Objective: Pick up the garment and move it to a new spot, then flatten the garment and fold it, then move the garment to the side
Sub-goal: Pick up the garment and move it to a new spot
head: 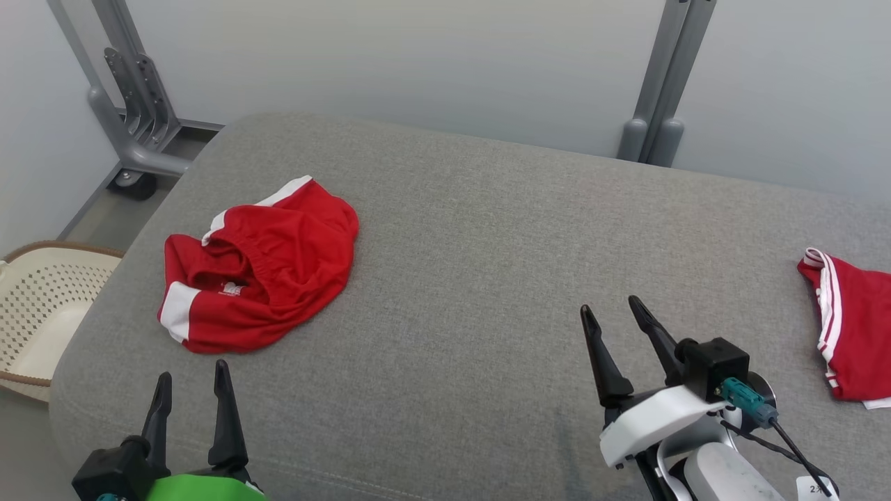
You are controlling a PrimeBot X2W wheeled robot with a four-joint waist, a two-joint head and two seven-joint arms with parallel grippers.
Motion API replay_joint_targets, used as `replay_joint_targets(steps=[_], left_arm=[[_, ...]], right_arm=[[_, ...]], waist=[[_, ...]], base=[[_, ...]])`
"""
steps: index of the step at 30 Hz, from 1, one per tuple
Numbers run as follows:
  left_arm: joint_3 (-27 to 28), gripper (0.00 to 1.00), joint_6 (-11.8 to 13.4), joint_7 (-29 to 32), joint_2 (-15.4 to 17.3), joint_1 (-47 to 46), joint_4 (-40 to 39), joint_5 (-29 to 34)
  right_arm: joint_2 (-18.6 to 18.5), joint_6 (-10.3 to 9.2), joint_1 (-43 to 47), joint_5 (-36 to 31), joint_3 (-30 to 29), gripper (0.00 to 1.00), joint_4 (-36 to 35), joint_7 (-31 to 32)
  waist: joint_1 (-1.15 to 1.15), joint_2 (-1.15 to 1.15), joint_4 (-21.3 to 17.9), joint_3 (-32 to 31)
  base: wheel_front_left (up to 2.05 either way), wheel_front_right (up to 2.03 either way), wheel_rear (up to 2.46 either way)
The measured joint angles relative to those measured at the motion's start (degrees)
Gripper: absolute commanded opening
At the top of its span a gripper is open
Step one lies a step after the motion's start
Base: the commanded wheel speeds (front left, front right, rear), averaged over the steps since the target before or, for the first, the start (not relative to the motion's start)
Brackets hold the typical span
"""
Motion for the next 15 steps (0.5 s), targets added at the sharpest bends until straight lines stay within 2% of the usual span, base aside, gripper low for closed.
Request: replay_joint_targets(steps=[9,15], left_arm=[[-0.25,1.0,0.01,1.01,0.04,-0.31,-1.51,0.01],[-1.43,1.0,-0.1,3.74,2.41,-6.38,-2.44,2.09]], right_arm=[[-0.26,-0.02,0.0,-0.51,-0.58,1.0,0.23,0.0],[-1.4,-0.27,-0.14,-1.1,-1.86,1.0,-0.13,0.0]], waist=[[0.0,0.0,-1.94,0.81],[0.0,0.0,-3.42,2.29]], base=[[0.0,0.0,0.0],[0.0,0.0,0.0]])
